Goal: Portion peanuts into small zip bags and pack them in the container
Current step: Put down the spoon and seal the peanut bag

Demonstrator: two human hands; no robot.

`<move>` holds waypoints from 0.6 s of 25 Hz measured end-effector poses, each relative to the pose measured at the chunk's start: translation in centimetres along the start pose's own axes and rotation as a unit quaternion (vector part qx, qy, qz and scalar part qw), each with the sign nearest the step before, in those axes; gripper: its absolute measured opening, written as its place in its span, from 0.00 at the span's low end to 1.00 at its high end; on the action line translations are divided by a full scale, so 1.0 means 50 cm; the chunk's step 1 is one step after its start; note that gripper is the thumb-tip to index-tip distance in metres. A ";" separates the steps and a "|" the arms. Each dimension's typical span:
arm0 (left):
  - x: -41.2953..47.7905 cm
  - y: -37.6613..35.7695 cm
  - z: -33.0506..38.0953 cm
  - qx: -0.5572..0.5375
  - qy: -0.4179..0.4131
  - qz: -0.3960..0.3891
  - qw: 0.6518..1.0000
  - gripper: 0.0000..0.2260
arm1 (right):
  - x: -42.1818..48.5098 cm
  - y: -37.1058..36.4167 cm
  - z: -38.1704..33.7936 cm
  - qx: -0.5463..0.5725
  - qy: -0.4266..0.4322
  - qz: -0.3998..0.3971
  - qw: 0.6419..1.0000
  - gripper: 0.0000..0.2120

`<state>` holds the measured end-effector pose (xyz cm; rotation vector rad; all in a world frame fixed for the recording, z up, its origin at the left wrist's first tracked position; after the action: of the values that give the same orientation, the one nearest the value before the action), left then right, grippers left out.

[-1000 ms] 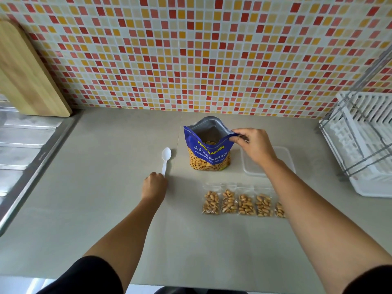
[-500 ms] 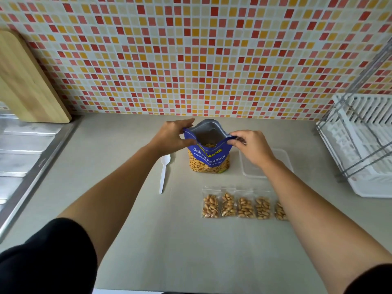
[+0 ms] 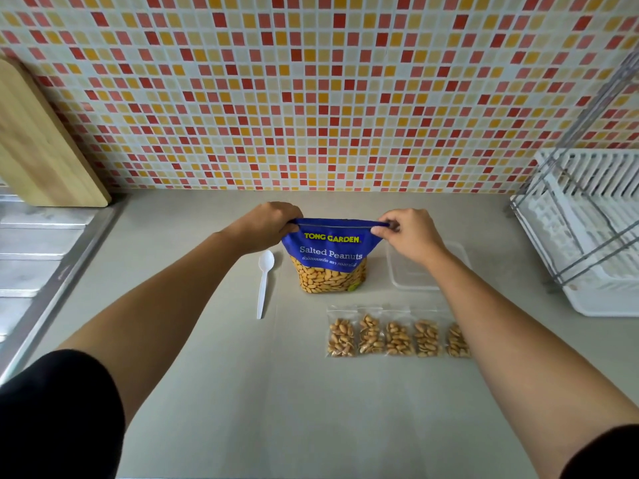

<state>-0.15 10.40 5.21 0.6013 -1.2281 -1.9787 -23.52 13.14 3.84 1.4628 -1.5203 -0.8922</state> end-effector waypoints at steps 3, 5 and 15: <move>0.021 -0.002 0.015 0.051 0.027 -0.015 0.998 0.12 | 0.000 -0.003 -0.003 -0.007 -0.003 -0.008 1.000 0.10; 0.043 -0.008 0.044 0.041 0.028 -0.025 0.998 0.15 | -0.003 0.000 -0.005 -0.008 0.004 -0.013 1.000 0.10; 0.098 -0.052 0.113 0.038 0.025 -0.036 0.998 0.12 | -0.006 -0.001 -0.001 -0.017 0.012 -0.004 1.000 0.09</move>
<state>-8.05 10.55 5.28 0.7381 -1.2703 -1.9705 -23.45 13.46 3.78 1.4518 -1.4763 -0.8971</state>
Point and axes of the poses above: each hand's wrist, its own x-axis towards the middle knuckle, its own y-axis out of the back of the hand, z = x × y, the point moved 6 cm from there along x, towards the middle knuckle, and after that the axes turned 10 degrees about -x, right-handed, at the moved point
